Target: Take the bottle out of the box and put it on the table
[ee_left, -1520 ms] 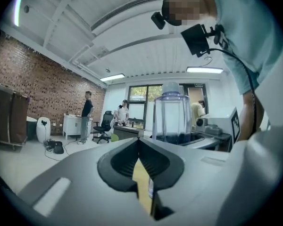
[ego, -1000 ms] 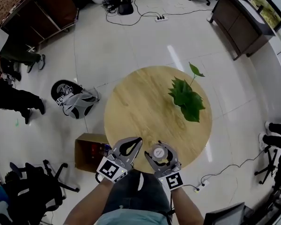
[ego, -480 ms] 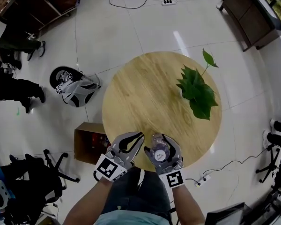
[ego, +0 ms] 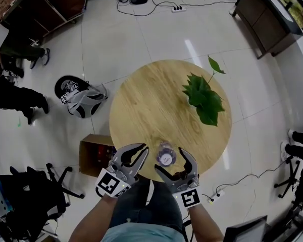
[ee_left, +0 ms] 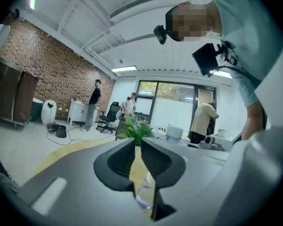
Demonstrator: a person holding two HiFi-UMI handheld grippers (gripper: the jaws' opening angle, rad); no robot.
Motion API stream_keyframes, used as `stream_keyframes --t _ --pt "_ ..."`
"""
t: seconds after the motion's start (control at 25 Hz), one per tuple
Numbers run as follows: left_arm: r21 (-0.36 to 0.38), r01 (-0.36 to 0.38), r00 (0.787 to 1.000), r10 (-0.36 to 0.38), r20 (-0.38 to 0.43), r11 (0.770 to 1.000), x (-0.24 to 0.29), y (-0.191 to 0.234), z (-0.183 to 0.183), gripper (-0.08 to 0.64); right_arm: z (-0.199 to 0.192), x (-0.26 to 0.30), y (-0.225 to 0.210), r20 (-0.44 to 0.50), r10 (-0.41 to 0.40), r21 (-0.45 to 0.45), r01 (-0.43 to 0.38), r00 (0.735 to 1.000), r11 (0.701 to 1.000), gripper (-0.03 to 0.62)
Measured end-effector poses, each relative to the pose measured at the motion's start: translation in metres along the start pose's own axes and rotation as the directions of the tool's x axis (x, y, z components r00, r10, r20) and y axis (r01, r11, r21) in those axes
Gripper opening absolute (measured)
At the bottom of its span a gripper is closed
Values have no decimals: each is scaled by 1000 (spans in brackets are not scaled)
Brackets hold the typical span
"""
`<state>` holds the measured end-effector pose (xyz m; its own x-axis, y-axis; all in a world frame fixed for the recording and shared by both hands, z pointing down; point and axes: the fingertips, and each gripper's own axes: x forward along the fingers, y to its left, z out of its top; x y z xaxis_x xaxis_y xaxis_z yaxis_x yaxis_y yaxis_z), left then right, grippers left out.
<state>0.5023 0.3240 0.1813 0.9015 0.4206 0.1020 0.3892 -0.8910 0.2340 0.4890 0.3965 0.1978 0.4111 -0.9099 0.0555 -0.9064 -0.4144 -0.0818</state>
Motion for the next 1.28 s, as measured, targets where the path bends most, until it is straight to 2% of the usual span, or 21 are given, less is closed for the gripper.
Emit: stream_keyframes --t 0.32,0.44,0.56,0.72,0.84,1.08,1.28 --pt "68 16 996 -21 82 998 -39 -57 69 40 85 -46 19 62 -22 -7 23 998 1000 387" --pt "103 31 996 -40 84 994 -56 -78 89 11 112 -58 44 87 -14 -16 16 996 1000 385" --pt "136 52 994 -64 85 989 -76 -91 99 11 129 -61 70 91 -21 -41 24 996 999 384" --pt "177 73 985 -98 140 982 -109 -100 125 11 151 -64 102 89 -95 -35 99 991 994 376" --pt "197 65 976 -103 190 978 -142 -104 140 11 170 -68 138 86 -112 -59 117 990 991 358" --pt "202 85 965 -131 226 976 -202 -119 148 12 192 -76 201 77 -148 -135 157 986 978 351" --pt "168 88 964 -126 232 982 -230 -124 145 11 188 -86 225 50 -189 -159 195 981 968 327"
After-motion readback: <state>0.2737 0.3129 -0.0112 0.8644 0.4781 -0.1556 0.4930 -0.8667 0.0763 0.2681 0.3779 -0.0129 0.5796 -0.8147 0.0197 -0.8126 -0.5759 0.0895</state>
